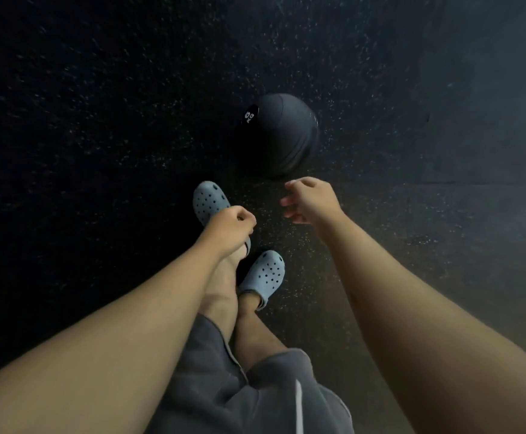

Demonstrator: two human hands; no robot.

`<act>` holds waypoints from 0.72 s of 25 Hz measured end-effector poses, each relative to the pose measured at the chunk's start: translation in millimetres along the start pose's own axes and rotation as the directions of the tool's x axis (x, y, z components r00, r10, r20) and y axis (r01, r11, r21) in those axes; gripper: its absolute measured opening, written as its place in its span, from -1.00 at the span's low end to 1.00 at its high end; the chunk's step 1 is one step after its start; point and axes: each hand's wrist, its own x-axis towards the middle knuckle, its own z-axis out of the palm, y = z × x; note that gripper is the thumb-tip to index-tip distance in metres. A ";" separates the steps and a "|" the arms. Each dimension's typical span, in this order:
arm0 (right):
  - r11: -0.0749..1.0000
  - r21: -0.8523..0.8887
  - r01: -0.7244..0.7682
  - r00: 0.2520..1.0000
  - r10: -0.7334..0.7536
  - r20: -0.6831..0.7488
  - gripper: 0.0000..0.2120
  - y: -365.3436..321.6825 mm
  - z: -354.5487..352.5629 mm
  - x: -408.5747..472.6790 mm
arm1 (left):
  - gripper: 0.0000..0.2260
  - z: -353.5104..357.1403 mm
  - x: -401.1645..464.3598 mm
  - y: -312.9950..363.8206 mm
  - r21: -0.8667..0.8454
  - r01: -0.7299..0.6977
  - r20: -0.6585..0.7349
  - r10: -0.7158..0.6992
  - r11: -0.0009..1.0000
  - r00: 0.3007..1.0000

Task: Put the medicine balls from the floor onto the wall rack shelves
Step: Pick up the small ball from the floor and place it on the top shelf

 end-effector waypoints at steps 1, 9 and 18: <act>0.999 0.035 -0.016 0.999 0.017 -0.028 -0.84 -2.5 -0.2 15.2 | -0.83 -1.3 16.4 8.1 -0.040 0.000 -0.014 0.000 0.999 1.000; 0.993 0.114 -0.032 0.979 0.054 -0.197 -0.14 -44.3 -14.2 187.1 | -0.25 -12.9 186.9 109.4 -0.166 -0.131 -0.221 0.093 0.977 0.971; 0.975 0.215 0.046 0.989 -0.014 -0.150 -0.16 -45.1 -20.3 281.4 | -0.24 -9.8 277.1 134.8 -0.332 -0.141 -0.335 0.023 0.933 0.942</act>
